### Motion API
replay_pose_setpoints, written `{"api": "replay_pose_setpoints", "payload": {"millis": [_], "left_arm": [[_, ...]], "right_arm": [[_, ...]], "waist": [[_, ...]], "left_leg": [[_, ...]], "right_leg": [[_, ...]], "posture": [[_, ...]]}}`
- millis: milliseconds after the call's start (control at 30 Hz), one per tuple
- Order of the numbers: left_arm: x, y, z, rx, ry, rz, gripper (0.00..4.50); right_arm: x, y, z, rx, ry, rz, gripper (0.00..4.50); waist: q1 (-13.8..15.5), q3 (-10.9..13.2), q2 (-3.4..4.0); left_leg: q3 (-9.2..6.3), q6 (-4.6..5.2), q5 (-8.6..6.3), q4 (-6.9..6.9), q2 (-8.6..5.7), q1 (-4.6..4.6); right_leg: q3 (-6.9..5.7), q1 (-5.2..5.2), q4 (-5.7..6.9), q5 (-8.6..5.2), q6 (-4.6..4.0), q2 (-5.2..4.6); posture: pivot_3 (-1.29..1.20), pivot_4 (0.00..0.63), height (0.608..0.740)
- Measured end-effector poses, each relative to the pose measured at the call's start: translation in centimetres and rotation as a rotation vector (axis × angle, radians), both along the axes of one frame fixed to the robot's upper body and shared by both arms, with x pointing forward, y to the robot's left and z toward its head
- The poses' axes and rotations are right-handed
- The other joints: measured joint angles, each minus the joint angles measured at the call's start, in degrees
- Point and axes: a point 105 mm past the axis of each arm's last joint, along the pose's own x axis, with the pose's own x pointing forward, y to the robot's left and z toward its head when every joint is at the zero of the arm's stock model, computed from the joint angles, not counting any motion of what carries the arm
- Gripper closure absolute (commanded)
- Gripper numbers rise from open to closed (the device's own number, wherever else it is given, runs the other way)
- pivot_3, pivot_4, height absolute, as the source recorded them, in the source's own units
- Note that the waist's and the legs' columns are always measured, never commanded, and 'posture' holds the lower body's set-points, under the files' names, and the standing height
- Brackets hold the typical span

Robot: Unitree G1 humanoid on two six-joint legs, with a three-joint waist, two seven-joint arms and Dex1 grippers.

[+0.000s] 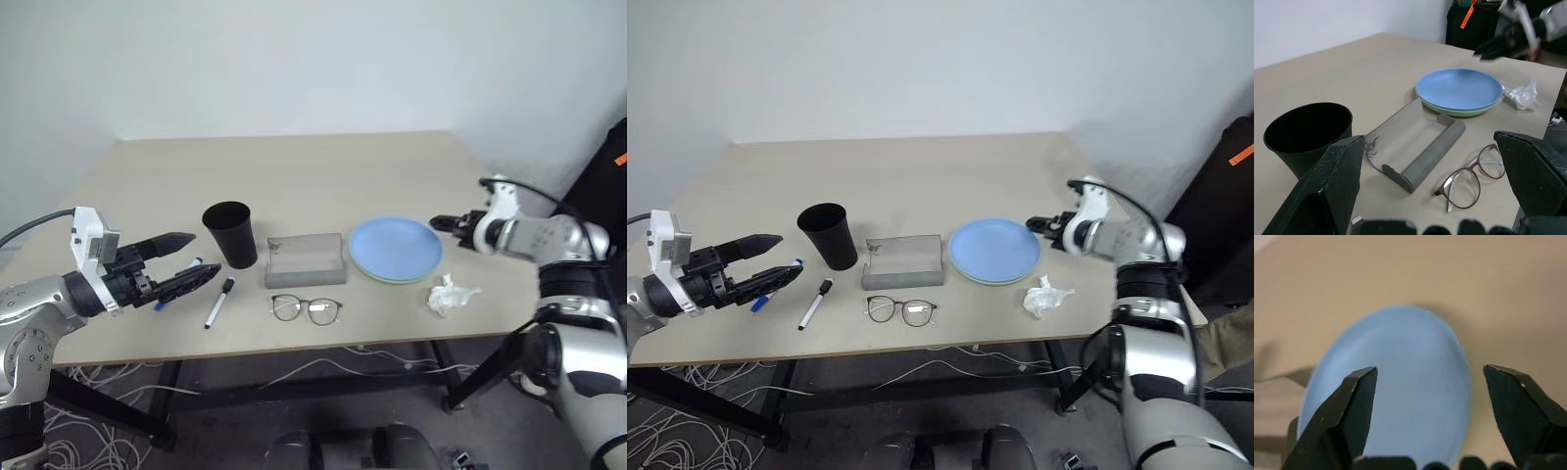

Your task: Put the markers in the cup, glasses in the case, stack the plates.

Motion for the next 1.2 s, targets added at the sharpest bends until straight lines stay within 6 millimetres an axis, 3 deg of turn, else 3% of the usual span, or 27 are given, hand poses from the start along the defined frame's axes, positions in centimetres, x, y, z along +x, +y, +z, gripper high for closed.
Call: {"api": "replay_pose_setpoints", "payload": {"millis": [100,233,533,1033,1200], "left_arm": [[0.0,0.0,0.0,0.001,-0.001,-0.001,0.0],[0.0,-0.1,0.0,0.001,-0.001,-0.004,0.0],[0.2,-0.3,0.1,-0.001,-0.002,-0.015,0.0],[0.3,-0.5,0.1,-0.001,0.0,-0.027,0.0],[0.3,-0.5,0.1,-0.001,0.0,-0.026,0.0]], "right_arm": [[-1.6,-2.1,1.3,-0.114,-0.049,0.077,0.83],[-4.8,-3.5,-0.8,-0.224,0.016,0.208,0.83],[-8.8,-2.3,-3.5,-0.312,0.089,0.405,0.83],[-9.6,-0.9,-5.4,-0.304,0.127,0.429,0.83],[-10.3,-0.1,-6.8,-0.329,0.165,0.472,0.83]], "waist": [[0.0,0.0,-0.04],[0.0,0.0,-0.03],[0.1,0.0,-0.12],[0.1,0.1,-0.2],[0.1,0.1,-0.23]], "left_leg": [[-0.03,-0.05,-0.03,-0.02,0.03,0.03],[0.01,-0.05,-0.03,-0.02,0.04,0.03],[0.05,-0.1,-0.06,0.0,0.12,0.07],[0.04,-0.14,-0.09,0.0,0.12,0.05],[0.04,-0.13,-0.09,0.0,0.12,0.05]], "right_leg": [[-0.02,0.01,-0.03,-0.01,0.0,0.01],[-0.01,-0.03,-0.01,-0.01,0.0,-0.02],[-0.19,-0.05,-0.02,-0.01,0.01,-0.1],[-0.21,-0.07,-0.03,-0.01,0.0,-0.09],[-0.21,-0.07,-0.03,-0.01,0.0,-0.1]], "posture": [[0.0,0.0,0.737],[0.0,0.0,0.737],[0.0,0.0,0.737],[0.0,0.0,0.737],[0.0,0.0,0.737]]}}
